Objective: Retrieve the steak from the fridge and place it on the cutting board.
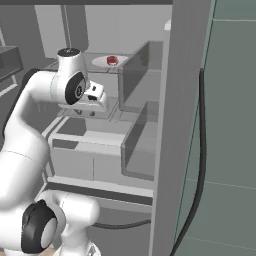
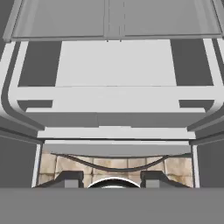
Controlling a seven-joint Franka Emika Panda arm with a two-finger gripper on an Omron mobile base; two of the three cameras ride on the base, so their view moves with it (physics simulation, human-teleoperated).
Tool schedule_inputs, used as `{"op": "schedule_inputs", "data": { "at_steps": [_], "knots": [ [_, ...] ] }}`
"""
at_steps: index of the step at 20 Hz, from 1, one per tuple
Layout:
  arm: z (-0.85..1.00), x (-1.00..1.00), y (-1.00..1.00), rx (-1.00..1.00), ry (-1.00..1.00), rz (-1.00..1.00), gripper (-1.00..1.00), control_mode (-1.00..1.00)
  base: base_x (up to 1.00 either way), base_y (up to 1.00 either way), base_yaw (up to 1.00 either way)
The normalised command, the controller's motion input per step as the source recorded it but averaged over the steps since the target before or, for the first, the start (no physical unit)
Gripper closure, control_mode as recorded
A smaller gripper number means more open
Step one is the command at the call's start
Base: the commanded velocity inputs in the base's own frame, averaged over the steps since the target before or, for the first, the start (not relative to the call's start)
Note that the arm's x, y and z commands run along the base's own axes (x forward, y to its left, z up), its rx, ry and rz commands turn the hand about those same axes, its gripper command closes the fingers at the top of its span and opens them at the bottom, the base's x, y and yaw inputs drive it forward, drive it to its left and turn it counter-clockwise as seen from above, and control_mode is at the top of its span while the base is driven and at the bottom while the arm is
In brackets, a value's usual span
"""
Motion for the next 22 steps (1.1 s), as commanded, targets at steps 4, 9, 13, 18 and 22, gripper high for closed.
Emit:
{"op": "schedule_inputs", "data": {
  "at_steps": [4,9,13,18,22],
  "knots": [
    [0.01,-0.01,0.01,0.00,-0.05,0.00,-1.00,-1.00,0.00,0.00,0.00],
    [0.28,0.00,0.00,0.00,-0.28,0.00,-1.00,-1.00,0.00,0.00,0.00],
    [0.53,-0.03,0.00,0.00,-0.42,0.00,-1.00,-1.00,0.00,0.00,0.00],
    [0.73,0.00,0.00,0.00,-0.25,-0.02,-1.00,-1.00,0.00,0.00,0.00],
    [0.64,0.00,0.00,0.00,-0.19,-0.03,-1.00,-1.00,0.00,0.00,0.00]
  ]
}}
